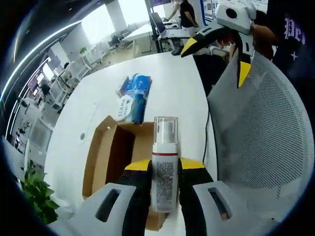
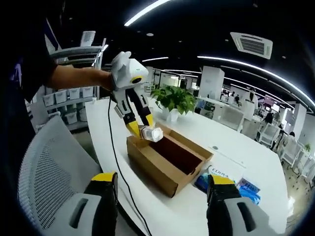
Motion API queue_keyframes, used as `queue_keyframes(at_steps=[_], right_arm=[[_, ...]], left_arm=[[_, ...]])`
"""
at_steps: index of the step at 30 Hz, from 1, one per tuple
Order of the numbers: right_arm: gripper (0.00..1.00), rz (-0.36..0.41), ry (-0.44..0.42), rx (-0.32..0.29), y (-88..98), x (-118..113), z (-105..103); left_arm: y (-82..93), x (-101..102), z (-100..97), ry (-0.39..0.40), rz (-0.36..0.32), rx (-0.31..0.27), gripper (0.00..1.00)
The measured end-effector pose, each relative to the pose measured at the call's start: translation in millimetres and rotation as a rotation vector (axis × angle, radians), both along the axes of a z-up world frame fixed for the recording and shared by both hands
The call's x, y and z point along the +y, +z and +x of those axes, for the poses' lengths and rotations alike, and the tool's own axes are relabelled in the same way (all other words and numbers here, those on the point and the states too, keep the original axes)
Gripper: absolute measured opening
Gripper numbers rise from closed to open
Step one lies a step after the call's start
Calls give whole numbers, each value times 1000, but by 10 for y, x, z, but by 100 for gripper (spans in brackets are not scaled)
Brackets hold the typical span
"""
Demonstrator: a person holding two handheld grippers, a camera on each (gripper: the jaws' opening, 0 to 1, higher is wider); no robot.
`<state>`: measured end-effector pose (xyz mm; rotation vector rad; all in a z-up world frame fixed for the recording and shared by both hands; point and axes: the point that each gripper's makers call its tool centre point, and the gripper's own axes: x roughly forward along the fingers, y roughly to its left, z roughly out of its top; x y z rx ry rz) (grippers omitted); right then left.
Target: Operate the shoe box by opening the lid, removing the specified soft item, and placing it in the target area until the item is outside and the box remains undamaged.
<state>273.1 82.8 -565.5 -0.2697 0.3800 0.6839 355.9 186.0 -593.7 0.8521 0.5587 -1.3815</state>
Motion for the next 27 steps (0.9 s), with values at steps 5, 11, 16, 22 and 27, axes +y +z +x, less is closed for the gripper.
queue_keyframes(at_steps=[5, 11, 16, 22, 27], right_arm=[[52, -9, 9, -8, 7, 16, 15], [47, 17, 16, -11, 52, 63, 48], [43, 23, 33, -20, 80, 124, 70], [33, 37, 68, -18, 97, 192, 60], [31, 39, 78, -24, 100, 223, 64]], left_arm=[[22, -56, -70, -40, -8, 4, 19], [32, -110, -99, -62, -13, 6, 19], [82, -199, -156, -94, -30, 6, 19], [122, -281, -268, -157, -48, 18, 19], [120, -305, -333, -190, -46, 26, 19]])
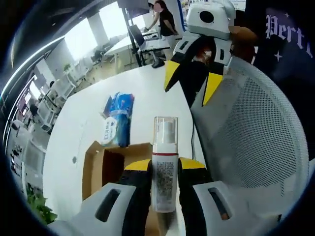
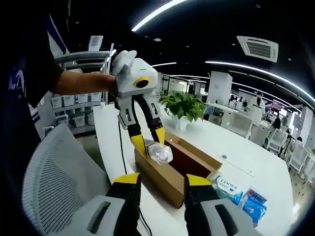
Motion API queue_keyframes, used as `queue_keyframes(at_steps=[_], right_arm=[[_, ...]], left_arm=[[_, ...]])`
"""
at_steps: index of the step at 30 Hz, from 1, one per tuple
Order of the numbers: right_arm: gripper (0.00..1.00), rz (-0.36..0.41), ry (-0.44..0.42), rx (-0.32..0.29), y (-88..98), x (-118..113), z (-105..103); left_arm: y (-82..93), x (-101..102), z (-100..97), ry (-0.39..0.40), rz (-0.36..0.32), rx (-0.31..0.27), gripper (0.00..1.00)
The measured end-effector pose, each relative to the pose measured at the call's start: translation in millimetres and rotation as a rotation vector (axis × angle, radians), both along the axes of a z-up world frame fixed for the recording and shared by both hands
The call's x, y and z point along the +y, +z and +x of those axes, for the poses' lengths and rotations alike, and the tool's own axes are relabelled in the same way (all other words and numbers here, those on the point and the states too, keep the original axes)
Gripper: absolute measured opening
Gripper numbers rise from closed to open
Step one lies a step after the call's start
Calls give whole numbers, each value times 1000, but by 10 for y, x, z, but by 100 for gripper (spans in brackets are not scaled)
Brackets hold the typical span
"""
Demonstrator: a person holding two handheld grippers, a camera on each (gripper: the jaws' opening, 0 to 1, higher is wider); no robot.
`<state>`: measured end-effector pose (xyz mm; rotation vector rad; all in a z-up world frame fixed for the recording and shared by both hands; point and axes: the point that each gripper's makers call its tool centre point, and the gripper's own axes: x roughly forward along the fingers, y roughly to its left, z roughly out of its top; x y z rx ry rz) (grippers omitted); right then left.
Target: Operate the shoe box by opening the lid, removing the specified soft item, and placing it in the target area until the item is outside and the box remains undamaged.
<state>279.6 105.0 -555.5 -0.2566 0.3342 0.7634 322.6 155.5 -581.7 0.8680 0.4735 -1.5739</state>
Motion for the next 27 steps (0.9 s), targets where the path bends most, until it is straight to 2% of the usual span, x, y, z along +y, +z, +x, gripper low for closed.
queue_keyframes(at_steps=[7, 10, 21, 27], right_arm=[[31, 11, 27, 6, -1, 71, -16], [35, 14, 31, 11, -10, 91, -15], [26, -8, 113, -20, -4, 229, -76], [24, -20, 136, -23, -5, 263, -76]], left_arm=[[20, -36, -82, -49, -4, 7, 19], [15, -41, -111, -70, 5, 7, 19], [-40, -92, -312, -182, 18, 40, 19], [-29, -120, -347, -210, 14, 43, 19]])
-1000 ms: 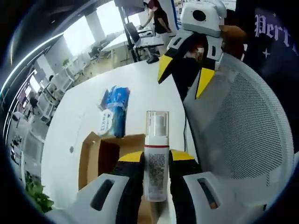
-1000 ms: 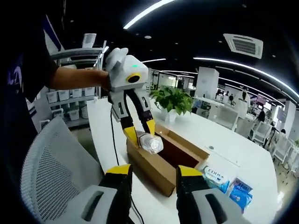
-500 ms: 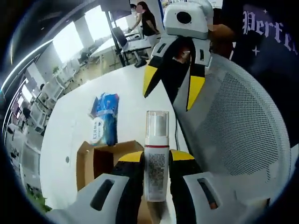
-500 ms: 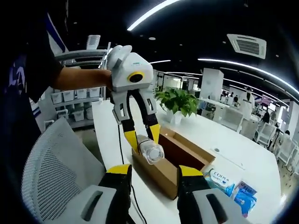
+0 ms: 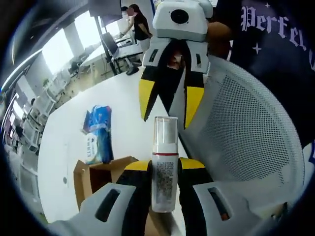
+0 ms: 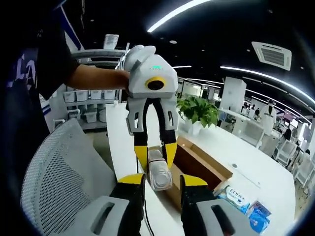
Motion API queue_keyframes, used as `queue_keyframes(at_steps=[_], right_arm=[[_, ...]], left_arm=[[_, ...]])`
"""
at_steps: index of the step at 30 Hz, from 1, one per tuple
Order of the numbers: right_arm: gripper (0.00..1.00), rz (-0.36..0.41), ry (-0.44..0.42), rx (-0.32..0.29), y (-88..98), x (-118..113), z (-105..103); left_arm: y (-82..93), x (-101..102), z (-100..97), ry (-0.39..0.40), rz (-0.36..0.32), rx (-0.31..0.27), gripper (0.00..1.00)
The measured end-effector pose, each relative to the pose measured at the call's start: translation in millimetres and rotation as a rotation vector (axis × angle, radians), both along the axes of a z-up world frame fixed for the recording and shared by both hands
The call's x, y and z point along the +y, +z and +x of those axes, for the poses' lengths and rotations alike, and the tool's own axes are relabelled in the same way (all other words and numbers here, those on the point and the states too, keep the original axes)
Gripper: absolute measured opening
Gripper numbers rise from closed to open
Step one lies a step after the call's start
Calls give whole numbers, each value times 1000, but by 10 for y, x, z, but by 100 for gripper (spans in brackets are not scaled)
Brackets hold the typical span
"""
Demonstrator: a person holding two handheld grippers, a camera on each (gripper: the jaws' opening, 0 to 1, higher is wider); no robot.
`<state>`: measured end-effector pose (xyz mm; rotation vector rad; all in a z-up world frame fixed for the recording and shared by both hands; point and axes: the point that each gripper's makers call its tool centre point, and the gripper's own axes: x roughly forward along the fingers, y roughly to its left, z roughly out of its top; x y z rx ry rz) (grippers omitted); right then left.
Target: Operate the shoe box by opening the lid, removing the specified soft item, and placing it in the target area until the item is outside and the box remains undamaged.
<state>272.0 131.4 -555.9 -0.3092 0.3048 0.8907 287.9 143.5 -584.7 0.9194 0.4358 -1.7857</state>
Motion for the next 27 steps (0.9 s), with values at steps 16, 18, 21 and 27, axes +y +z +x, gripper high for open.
queue_keyframes(at_steps=[16, 18, 21, 27], right_arm=[[16, -55, 54, -39, -27, 75, -21], [16, -69, 58, -46, -43, 69, -20], [15, -75, 51, -47, -47, 62, -13], [15, -72, 33, -17, -56, 49, 2]], left_arm=[[51, -94, -88, -76, -35, -3, 19], [47, -98, -86, -79, -35, -7, 19], [42, -107, -74, -75, -38, -9, 20], [30, -118, -59, -62, -34, -4, 20]])
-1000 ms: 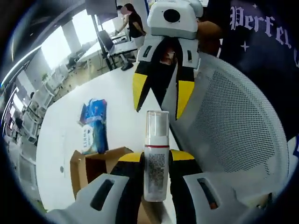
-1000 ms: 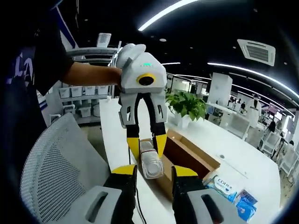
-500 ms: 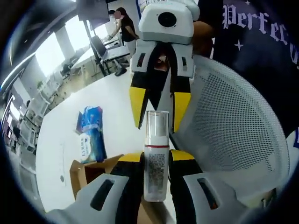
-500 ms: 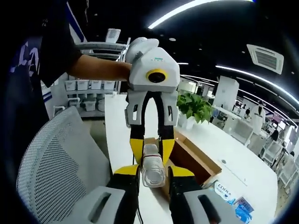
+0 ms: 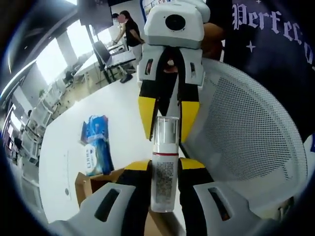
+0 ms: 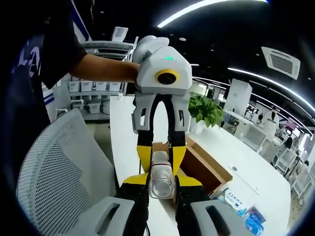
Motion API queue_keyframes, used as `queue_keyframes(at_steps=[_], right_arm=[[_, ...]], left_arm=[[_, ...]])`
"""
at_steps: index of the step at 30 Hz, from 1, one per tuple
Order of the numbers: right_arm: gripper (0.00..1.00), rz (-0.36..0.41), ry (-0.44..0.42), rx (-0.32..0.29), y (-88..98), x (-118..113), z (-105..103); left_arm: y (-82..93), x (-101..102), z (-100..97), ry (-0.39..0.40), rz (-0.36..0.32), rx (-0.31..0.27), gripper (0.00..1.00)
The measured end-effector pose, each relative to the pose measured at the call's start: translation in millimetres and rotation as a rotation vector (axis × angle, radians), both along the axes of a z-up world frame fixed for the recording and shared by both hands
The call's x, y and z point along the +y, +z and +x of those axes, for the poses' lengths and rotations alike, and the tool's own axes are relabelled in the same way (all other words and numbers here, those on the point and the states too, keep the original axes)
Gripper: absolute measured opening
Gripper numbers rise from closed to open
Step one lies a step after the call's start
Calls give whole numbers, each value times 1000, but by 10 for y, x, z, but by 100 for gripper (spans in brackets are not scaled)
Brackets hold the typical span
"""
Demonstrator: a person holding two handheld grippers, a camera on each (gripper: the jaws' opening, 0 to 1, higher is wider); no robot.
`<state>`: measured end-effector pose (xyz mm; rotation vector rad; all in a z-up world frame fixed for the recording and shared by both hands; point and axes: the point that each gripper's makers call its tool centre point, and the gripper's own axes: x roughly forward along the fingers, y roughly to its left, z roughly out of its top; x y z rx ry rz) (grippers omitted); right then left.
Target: Operate the shoe box by opening the lid, removing the specified soft item, and placing it in the target area until the item is outside and the box remains undamaged.
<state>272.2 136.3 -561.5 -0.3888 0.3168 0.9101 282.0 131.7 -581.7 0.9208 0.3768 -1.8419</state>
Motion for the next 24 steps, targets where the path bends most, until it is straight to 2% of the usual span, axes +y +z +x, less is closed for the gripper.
queue_keyframes(at_steps=[6, 12, 16, 19, 24], right_arm=[[14, 7, -8, 3, 25, -13, 32], [14, -5, -10, 3, 47, -39, 76], [14, -15, -4, 2, 45, -37, 92], [14, -27, 7, 1, 46, -35, 107], [14, -36, 14, 2, 43, -46, 133]], left_arm=[[10, -16, 36, 19, -8, -5, 21], [7, -11, 90, 33, -6, -42, 23], [-12, -6, 158, 58, -11, -64, 32], [-14, 12, 218, 102, -20, -65, 32], [0, 41, 268, 164, -62, -48, 39]])
